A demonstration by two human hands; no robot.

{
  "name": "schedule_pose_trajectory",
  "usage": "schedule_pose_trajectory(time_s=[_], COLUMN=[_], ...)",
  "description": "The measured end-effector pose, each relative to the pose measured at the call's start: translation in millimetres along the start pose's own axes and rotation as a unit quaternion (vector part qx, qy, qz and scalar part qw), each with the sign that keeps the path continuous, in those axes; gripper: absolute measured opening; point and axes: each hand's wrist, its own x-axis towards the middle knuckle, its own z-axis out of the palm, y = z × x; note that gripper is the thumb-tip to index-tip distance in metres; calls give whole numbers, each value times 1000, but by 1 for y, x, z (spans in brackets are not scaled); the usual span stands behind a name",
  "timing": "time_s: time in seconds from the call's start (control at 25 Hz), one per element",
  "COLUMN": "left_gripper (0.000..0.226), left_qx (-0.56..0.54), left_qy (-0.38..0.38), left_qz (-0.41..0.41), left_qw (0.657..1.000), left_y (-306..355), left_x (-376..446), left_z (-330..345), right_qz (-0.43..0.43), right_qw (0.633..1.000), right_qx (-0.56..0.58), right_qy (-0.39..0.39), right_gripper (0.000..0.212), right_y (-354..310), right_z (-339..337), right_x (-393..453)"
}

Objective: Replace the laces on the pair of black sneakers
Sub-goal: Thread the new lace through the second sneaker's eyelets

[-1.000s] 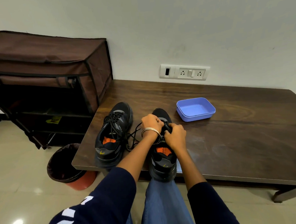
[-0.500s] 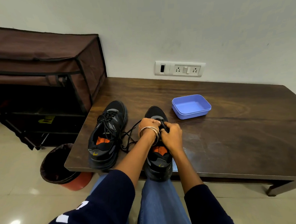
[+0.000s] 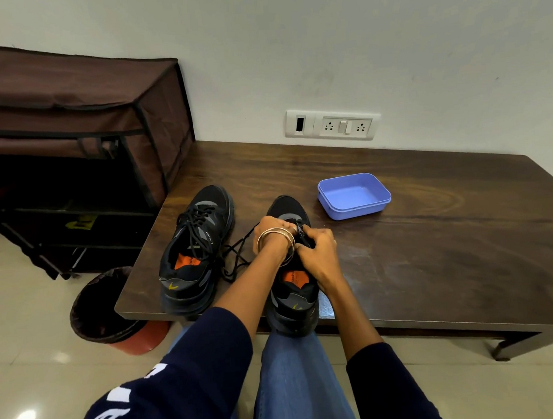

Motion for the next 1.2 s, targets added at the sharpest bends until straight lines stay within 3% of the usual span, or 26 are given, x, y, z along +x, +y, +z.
schedule_pose_trajectory(time_s=[0.08, 0.16, 0.2, 0.36, 0.44, 0.6, 0.68, 0.76, 0.8, 0.84, 0.92, 1.0, 1.08, 1.16, 1.2], left_gripper=[10, 13, 14, 23, 38, 60, 63, 63, 62, 60, 55, 56, 64, 76, 84], left_qx=[13, 25, 38, 36, 49, 209, 257, 291, 300, 304, 314, 326, 326, 313, 306], left_qy=[-5, -35, -56, -148, -173, -87, -60, -52, -47, -42, -30, -18, 12, 45, 51], left_qz=[2, 17, 35, 90, 121, 201, 206, 217, 224, 228, 237, 246, 250, 242, 232], left_qw=[1000, 999, 997, 984, 976, 953, 942, 930, 926, 924, 919, 912, 912, 917, 922], left_y=[1, 1, 1, -1, -5, -17, -19, -22, -23, -25, -27, -28, -30, -33, -34], left_x=[-2, -4, -3, -8, -12, -18, -23, -27, -28, -28, -29, -30, -32, -33, -33], left_z=[0, -2, -4, -19, -28, -33, -30, -25, -23, -22, -23, -22, -20, -21, -22], right_qz=[36, 123, 128, 88, 100, 108, 86, 55, 32, 7, -48, -79, -27, 9, 19], right_qw=[993, 958, 945, 983, 987, 980, 948, 859, 828, 827, 897, 978, 983, 968, 971], right_qx=[110, 259, 300, 143, 64, 66, 250, 468, 516, 513, 365, 73, -171, -250, -239], right_qy=[-6, -24, -15, 77, 106, 156, 179, 201, 217, 231, 244, 179, 55, -17, -11], right_gripper=[36, 15, 17, 15, 16, 22, 20, 24, 25, 24, 12, 9, 17, 23, 21], right_y=[-11, -19, -19, -24, -32, -49, -60, -75, -79, -82, -83, -69, -50, -31, -28], right_z=[-13, -26, -30, -23, -17, -24, -40, -69, -86, -100, -113, -102, -81, -60, -54], right_x=[-10, -13, -9, 16, 20, 18, 16, 12, 11, 12, 15, 20, 21, 19, 16])
